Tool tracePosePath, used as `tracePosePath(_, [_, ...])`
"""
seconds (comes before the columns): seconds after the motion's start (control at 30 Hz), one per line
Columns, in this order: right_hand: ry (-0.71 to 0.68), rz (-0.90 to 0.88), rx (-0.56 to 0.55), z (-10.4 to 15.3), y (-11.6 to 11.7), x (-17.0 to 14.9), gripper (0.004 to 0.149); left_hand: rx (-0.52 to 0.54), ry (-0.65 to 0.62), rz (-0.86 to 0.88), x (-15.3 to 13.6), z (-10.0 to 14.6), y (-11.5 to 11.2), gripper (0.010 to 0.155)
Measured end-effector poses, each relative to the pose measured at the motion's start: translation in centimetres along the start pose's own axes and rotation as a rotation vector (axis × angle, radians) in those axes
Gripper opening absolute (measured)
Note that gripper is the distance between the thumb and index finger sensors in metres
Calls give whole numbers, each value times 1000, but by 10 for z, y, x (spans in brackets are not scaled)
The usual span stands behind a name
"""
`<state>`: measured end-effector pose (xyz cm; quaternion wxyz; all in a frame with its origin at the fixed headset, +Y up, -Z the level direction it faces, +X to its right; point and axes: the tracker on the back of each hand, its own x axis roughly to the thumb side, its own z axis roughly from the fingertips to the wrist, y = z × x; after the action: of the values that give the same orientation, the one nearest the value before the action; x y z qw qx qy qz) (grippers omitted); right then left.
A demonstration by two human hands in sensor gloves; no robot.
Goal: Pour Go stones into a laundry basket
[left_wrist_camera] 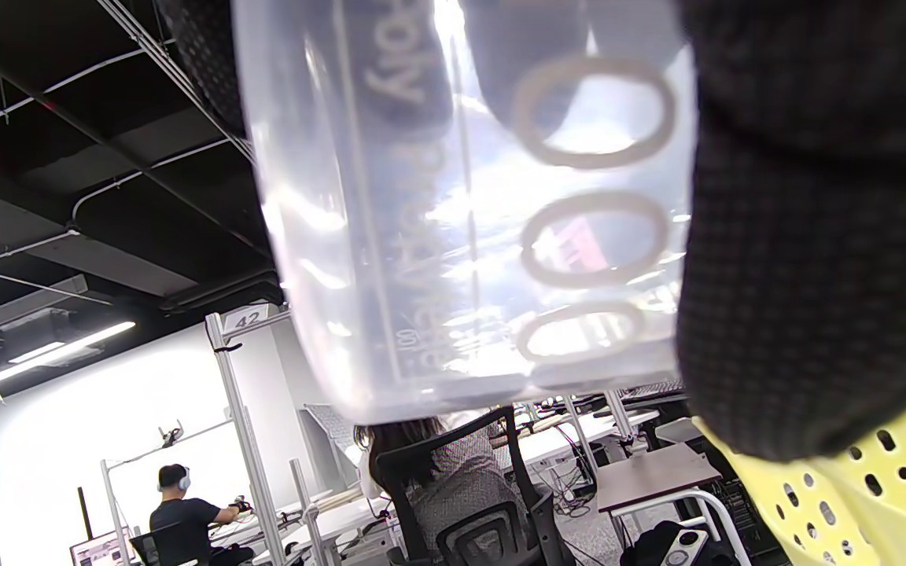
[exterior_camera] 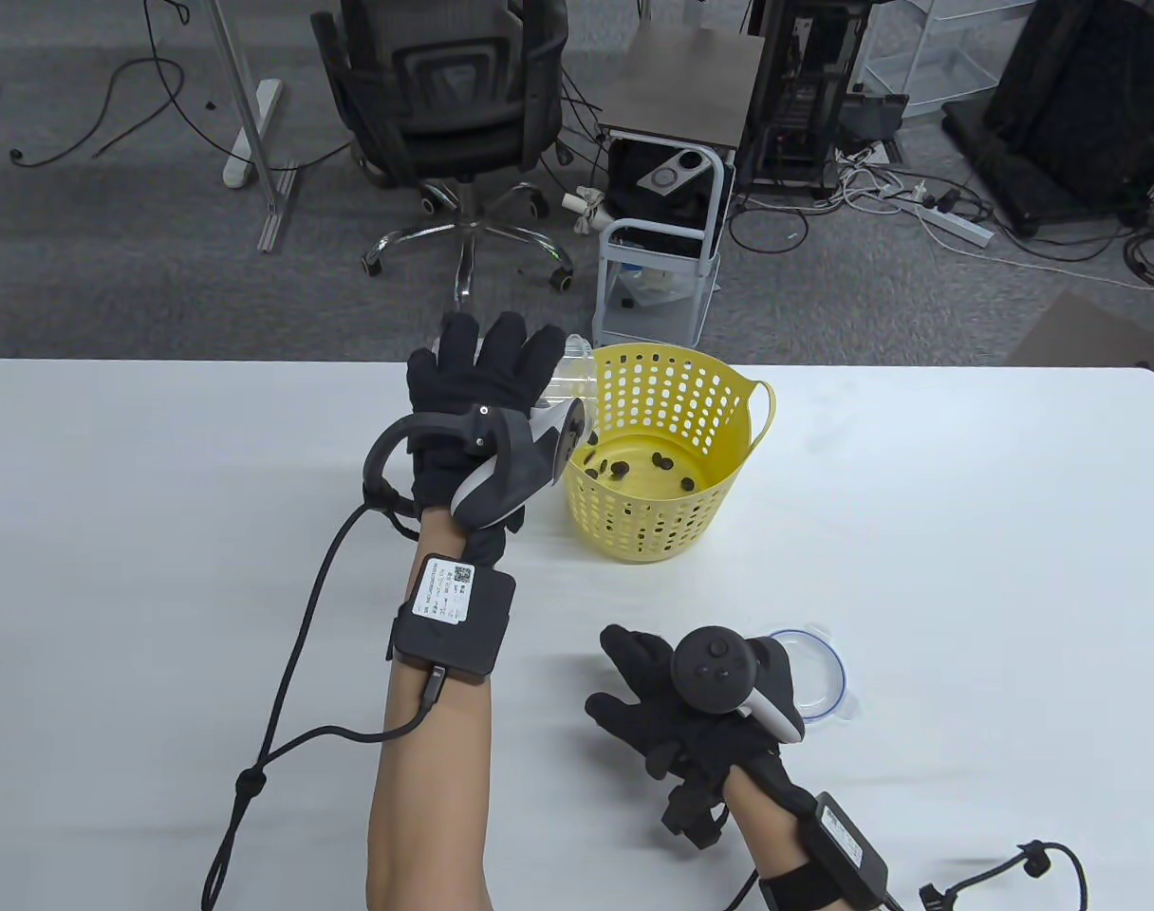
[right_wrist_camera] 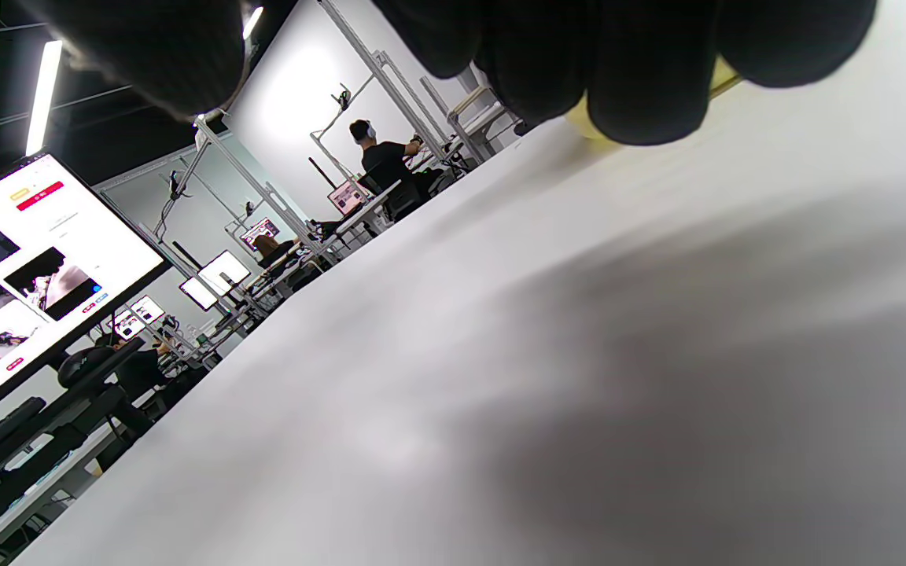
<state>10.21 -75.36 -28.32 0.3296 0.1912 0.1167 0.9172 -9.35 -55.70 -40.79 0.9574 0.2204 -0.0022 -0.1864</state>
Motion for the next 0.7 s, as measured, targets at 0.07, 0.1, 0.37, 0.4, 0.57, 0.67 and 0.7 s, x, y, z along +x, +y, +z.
tracePosePath(0.07, [-1, -1, -3, 0, 0, 0, 82, -3, -5, -8, 1, 0, -1, 125])
tracePosePath(0.1, [1, 1, 0, -1, 0, 0, 82, 0, -8, -11, 2, 1, -1, 125])
tracePosePath(0.37, [3, 6, 7, -1, 1, 0, 82, 3, -10, -10, 5, 0, -3, 125])
tracePosePath(0.4, [3, 6, 8, -1, 1, 0, 82, 5, -8, -11, 4, 0, -3, 125])
tracePosePath(0.57, [3, 7, 10, -1, 1, 0, 82, 1, -9, -14, 4, 0, -3, 125])
tracePosePath(0.67, [7, 7, 14, -1, 1, 0, 82, 10, -5, -8, 3, 0, -2, 125])
tracePosePath(0.7, [7, 6, 13, -1, 1, 0, 82, 8, -6, -10, 3, 0, -3, 125])
